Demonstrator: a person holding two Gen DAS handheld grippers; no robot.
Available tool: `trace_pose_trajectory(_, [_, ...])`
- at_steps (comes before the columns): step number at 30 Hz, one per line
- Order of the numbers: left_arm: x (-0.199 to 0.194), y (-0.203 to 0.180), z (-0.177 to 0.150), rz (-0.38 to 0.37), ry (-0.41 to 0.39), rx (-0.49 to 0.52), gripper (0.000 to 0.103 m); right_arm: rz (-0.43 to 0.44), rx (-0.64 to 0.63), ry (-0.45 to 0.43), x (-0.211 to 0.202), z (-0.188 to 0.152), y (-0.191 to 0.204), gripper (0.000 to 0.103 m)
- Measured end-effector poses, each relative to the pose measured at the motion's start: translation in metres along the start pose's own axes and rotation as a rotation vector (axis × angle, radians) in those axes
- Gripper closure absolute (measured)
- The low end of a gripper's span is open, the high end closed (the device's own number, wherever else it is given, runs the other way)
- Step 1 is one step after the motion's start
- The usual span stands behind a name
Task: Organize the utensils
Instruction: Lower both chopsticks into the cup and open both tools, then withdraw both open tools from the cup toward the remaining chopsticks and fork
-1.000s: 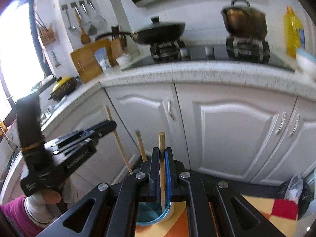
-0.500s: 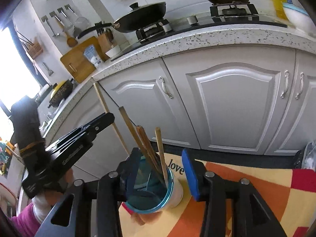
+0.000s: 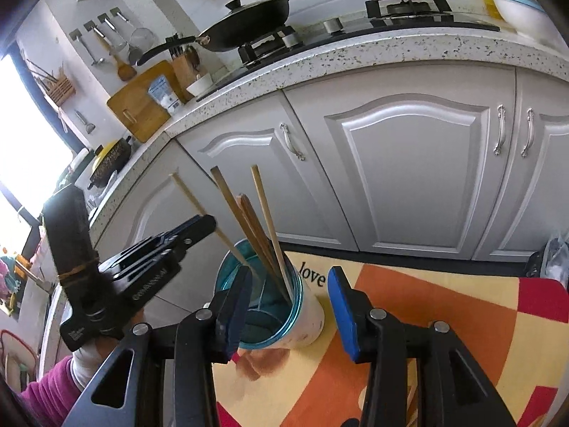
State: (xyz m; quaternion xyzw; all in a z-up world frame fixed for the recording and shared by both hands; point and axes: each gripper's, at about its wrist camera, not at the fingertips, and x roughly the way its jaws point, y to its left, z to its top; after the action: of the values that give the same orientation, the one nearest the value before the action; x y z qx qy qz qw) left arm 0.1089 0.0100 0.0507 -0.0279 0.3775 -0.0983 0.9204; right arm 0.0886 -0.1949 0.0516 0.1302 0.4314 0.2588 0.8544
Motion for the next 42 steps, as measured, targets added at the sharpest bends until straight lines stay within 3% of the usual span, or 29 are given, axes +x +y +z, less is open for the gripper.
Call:
trace_pose_trajectory(2, [-0.001,0.001,0.0,-0.014,0.005,-0.012,0.093,-0.004,-0.009,0.009,-0.001,-0.003,0.002,0.061])
trace_pose_trajectory(5, [-0.009,-0.003,-0.001,-0.009,-0.002,-0.004,0.066,-0.004,-0.02,0.018,-0.002,-0.007,0.004,0.06])
trace_pose_trajectory(6, [-0.011,-0.004,-0.001,-0.011,-0.004,-0.003,0.065,-0.012,-0.028,0.022,-0.001,-0.008,0.006,0.06])
trace_pose_trajectory(17, [-0.033,-0.019,-0.009,0.059,-0.003,0.021,0.063,-0.073,-0.071,0.037,0.0,-0.025,0.018,0.06])
trace_pose_trajectory(24, [-0.052,-0.029,-0.016,0.072,-0.013,0.011,0.054,-0.116,-0.079,0.002,-0.018,-0.035,0.016,0.06])
trace_pose_trajectory(34, [-0.075,-0.074,-0.03,0.041,-0.035,0.058,0.053,-0.201,-0.026,-0.031,-0.053,-0.062,-0.013,0.059])
trace_pose_trajectory(42, [-0.073,-0.116,-0.043,-0.005,-0.019,0.107,0.053,-0.252,0.041,-0.036,-0.074,-0.085,-0.041,0.057])
